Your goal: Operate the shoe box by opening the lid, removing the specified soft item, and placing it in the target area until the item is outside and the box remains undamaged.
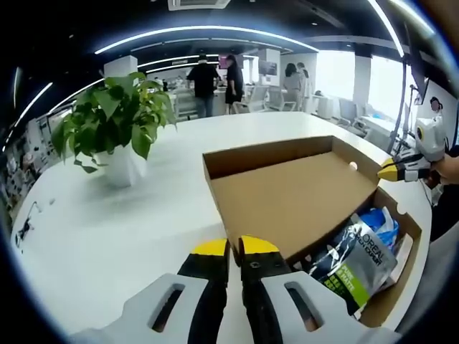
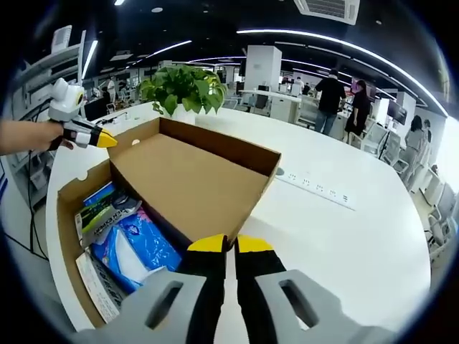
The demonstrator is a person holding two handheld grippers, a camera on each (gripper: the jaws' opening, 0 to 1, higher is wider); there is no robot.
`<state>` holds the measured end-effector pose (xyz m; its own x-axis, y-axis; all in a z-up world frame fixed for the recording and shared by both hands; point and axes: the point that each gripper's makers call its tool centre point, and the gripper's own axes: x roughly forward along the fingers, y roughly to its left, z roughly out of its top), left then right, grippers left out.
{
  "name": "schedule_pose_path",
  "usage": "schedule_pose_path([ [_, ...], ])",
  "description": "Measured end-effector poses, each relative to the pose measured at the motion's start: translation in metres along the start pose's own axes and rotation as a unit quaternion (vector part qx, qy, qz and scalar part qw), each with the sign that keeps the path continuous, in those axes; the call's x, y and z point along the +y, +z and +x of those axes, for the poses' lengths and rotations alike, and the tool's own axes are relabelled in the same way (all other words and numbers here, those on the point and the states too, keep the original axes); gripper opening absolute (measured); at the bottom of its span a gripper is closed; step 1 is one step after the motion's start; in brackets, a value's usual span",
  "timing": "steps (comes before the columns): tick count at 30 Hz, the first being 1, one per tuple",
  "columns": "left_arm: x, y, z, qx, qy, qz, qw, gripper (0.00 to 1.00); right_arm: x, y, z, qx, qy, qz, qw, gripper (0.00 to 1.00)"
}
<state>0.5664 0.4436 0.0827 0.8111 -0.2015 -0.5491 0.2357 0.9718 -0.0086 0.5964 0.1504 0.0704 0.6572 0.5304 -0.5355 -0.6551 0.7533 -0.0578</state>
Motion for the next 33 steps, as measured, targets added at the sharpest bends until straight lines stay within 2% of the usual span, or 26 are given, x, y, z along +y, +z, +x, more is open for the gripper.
schedule_pose_path([
  [23, 0.003, -0.007, 0.015, 0.018, -0.001, -0.011, 0.9998, 0.04, -0.006, -0.003, 0.012, 0.007, 0.006, 0.043, 0.999, 0.04],
  [28, 0.004, -0.007, 0.013, 0.01, -0.004, -0.015, 0.9998, 0.04, -0.004, -0.003, 0.011, 0.008, 0.003, 0.036, 0.9993, 0.05],
  [33, 0.004, -0.008, 0.013, 0.016, -0.008, -0.019, 0.9996, 0.04, -0.003, -0.004, 0.013, 0.008, 0.0, 0.037, 0.9993, 0.05],
])
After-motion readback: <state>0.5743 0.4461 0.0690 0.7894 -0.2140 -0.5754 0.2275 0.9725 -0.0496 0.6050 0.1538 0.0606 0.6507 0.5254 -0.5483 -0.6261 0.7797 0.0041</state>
